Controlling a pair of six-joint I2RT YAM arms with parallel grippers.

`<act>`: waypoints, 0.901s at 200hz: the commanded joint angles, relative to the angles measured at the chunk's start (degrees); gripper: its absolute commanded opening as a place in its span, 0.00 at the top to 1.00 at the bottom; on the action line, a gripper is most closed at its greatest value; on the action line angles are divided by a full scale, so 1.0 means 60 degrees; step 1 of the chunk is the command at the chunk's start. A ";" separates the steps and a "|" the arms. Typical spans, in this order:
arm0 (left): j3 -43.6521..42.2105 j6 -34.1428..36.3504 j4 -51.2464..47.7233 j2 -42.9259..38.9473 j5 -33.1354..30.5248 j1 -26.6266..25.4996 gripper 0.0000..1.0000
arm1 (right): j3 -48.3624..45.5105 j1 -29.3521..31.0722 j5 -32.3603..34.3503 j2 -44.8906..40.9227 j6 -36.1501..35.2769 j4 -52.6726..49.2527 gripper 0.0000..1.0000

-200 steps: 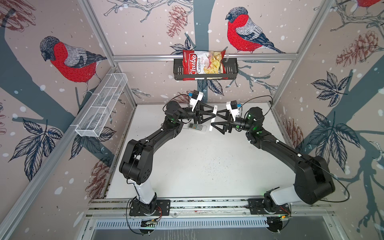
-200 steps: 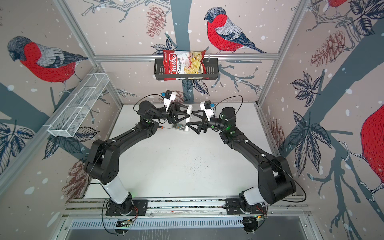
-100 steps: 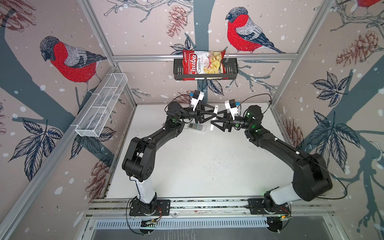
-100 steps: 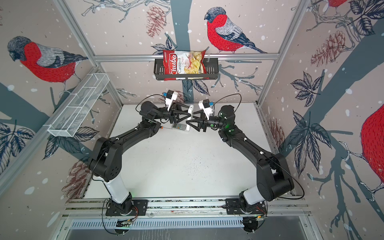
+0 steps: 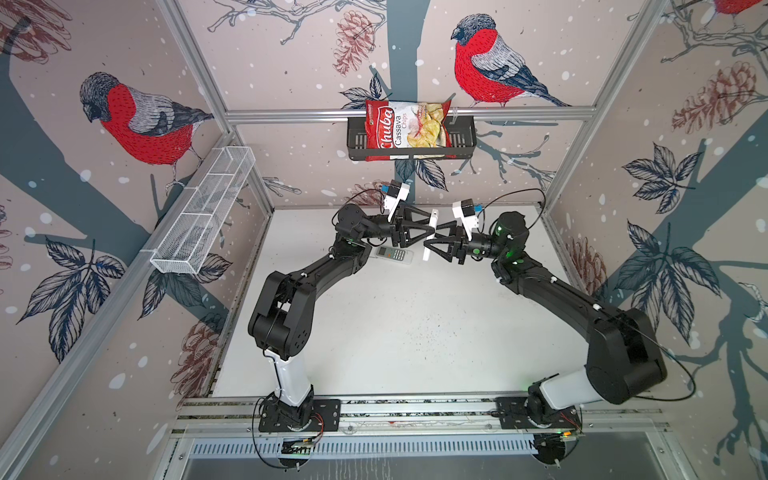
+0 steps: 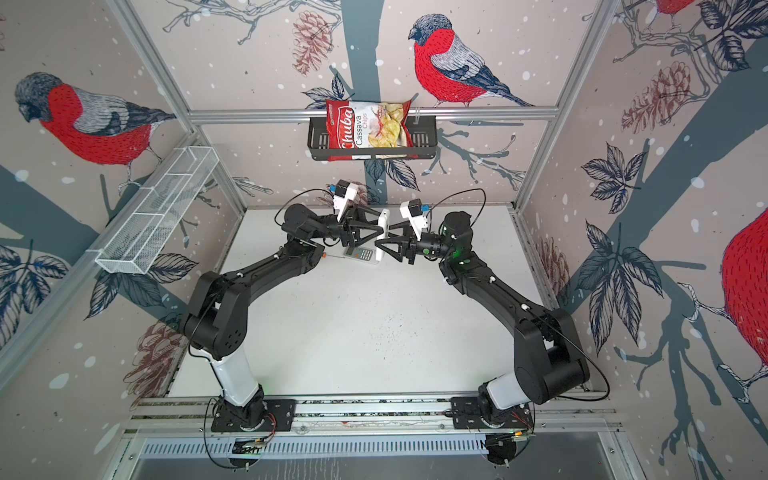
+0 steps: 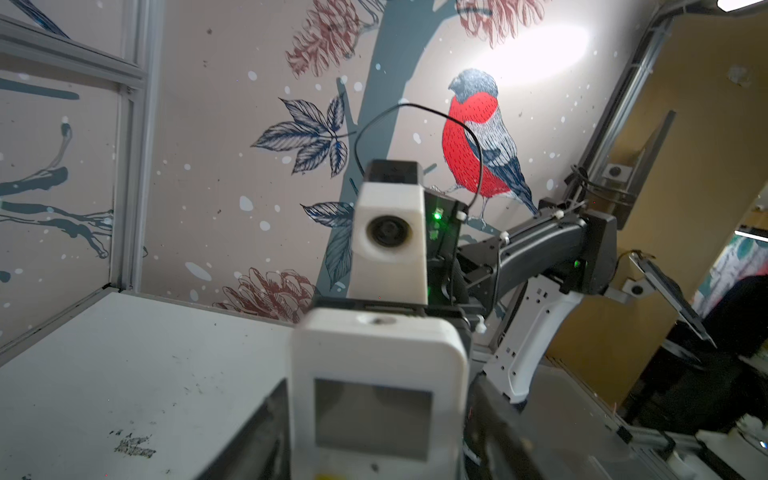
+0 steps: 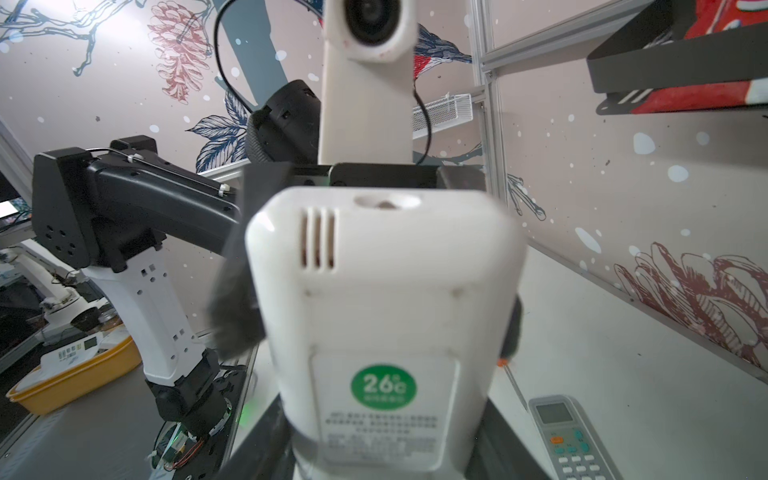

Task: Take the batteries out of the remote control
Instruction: 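Take the remote with the right gripper and lower it onto the table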

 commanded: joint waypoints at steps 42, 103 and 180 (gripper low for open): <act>-0.1144 0.2520 -0.2041 -0.1797 -0.1924 0.0973 0.02 | 0.0865 0.0163 0.1383 -0.0110 -0.2799 -0.5027 0.68; -0.4765 0.3739 -0.3071 -0.5151 -0.9518 0.0857 0.03 | 0.2622 0.2222 0.5482 0.1476 -0.4086 -0.9101 0.70; -0.9124 0.3183 -0.3962 -0.8515 -1.3244 -0.0106 0.03 | 0.3304 0.4131 0.7652 0.3641 -0.4233 -1.0505 0.66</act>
